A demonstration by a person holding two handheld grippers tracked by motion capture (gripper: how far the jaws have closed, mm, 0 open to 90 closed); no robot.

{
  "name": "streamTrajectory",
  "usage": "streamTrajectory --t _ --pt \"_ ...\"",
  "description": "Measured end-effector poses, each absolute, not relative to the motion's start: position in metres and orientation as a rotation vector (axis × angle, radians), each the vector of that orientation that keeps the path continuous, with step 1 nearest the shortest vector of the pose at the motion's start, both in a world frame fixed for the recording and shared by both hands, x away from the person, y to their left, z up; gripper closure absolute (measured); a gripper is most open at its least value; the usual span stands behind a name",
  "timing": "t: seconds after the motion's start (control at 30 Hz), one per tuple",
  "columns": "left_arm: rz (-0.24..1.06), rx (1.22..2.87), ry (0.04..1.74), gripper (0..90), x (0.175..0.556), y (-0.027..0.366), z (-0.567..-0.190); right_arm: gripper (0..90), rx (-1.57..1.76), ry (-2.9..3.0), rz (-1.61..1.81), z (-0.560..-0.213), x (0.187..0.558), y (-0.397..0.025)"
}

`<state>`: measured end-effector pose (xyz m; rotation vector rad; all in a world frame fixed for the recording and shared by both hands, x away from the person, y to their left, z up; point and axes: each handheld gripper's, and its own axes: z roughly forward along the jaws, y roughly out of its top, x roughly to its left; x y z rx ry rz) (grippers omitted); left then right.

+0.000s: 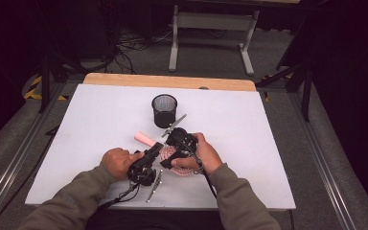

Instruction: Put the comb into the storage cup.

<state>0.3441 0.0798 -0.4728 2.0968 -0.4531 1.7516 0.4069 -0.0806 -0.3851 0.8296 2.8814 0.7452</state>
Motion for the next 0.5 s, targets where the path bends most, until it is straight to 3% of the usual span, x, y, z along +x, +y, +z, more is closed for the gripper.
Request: streamTrajectory --t 0.5 --pt "1.775 2.125 -0.419 80.2 0.348 0.087 -0.470 19.5 0.851 2.654 1.028 -0.347 0.390 -0.135"
